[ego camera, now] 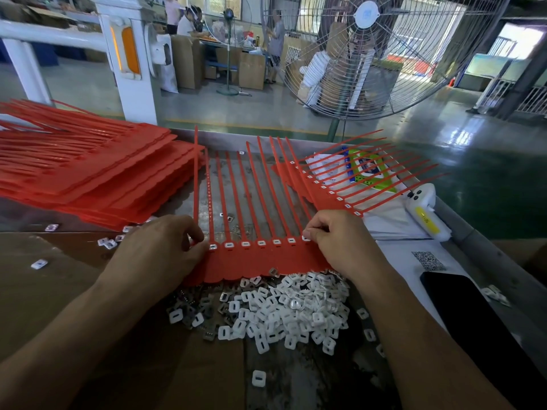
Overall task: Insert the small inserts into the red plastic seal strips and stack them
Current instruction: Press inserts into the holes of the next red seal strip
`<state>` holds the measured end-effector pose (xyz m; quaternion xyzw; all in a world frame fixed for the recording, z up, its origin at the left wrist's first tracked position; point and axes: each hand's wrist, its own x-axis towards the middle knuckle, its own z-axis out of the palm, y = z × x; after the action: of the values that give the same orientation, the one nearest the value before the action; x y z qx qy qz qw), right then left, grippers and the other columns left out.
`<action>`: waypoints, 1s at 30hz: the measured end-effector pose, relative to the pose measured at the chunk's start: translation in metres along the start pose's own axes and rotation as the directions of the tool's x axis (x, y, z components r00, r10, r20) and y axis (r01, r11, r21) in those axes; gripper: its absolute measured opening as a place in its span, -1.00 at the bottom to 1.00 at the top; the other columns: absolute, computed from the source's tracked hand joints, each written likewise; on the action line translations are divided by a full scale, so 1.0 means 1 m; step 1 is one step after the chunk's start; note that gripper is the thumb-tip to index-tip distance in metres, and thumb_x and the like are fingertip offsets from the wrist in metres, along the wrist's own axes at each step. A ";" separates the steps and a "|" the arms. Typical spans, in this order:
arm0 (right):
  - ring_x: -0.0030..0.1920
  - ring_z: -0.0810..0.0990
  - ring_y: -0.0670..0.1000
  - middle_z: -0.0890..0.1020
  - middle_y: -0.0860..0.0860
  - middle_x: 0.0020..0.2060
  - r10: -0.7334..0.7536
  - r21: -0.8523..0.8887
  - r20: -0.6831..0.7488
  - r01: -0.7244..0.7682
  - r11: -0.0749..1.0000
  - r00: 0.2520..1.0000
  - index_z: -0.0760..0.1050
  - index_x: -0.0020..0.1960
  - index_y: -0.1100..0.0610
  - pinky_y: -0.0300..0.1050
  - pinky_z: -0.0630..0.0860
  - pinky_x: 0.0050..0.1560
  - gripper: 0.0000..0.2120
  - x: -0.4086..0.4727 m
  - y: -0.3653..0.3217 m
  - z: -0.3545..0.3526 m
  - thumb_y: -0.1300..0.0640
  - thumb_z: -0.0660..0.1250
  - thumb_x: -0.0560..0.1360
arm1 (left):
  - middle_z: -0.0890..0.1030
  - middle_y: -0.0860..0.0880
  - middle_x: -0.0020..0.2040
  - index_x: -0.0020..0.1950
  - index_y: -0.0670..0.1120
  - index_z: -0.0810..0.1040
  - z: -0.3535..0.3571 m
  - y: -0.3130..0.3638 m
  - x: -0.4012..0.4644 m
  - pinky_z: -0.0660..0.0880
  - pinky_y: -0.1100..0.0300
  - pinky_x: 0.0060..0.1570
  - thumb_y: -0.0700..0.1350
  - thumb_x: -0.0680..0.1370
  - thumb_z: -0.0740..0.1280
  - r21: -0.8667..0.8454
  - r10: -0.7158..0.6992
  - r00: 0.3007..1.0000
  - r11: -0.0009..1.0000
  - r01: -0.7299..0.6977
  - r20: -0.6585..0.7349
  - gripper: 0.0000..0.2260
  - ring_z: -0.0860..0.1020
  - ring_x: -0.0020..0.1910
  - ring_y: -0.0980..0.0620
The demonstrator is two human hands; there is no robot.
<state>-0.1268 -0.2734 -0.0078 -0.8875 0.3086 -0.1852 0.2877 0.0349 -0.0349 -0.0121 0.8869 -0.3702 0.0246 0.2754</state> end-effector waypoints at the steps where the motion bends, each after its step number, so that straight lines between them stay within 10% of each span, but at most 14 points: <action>1: -0.15 0.58 -0.14 0.65 -0.10 -0.21 0.008 0.008 -0.005 -0.008 1.000 1.000 0.64 -0.16 0.01 -0.20 0.39 -0.24 -0.86 0.000 0.000 0.000 0.11 0.45 0.58 | 0.57 0.17 -0.17 -0.04 0.14 0.62 0.000 0.000 0.000 0.51 0.11 -0.18 0.13 0.53 0.43 0.001 0.000 1.000 1.000 0.000 -0.001 -0.90 0.53 -0.19 0.22; 14: -0.23 0.60 -0.27 0.63 -0.26 -0.24 -0.005 0.069 -0.002 0.005 0.998 1.000 0.71 -0.06 -0.07 -0.32 0.42 -0.23 -0.82 -0.007 0.008 -0.004 0.17 0.39 0.60 | 0.58 0.17 -0.19 -0.06 0.16 0.61 0.001 0.000 0.000 0.41 0.18 -0.26 0.13 0.53 0.43 -0.008 -0.007 1.000 1.000 0.007 0.006 -0.92 0.53 -0.21 0.22; 24: -0.18 0.49 -0.29 0.68 -0.12 0.15 -0.065 -0.150 0.087 0.078 0.986 0.994 0.73 0.17 -0.01 -0.53 0.34 -0.19 -0.67 -0.009 0.001 -0.008 0.27 0.28 0.59 | 0.56 0.18 -0.18 -0.04 0.14 0.60 -0.002 0.001 -0.001 0.43 0.16 -0.25 0.14 0.52 0.43 0.005 -0.021 1.000 1.000 0.020 0.021 -0.89 0.52 -0.20 0.24; 30: -0.25 0.63 -0.22 0.67 -0.28 -0.27 0.047 0.138 -0.052 -0.040 0.990 0.998 0.74 0.10 -0.08 -0.41 0.44 -0.24 -0.69 -0.012 0.012 -0.016 0.23 0.31 0.57 | 0.57 0.13 -0.17 -0.13 0.13 0.53 -0.006 -0.002 -0.001 0.50 0.08 -0.17 0.28 0.48 0.40 0.070 -0.089 0.995 0.994 0.087 0.034 -0.76 0.53 -0.21 0.17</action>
<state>-0.1488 -0.2798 -0.0051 -0.8533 0.3224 -0.2239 0.3432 0.0364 -0.0306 -0.0081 0.9116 -0.3347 0.0085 0.2386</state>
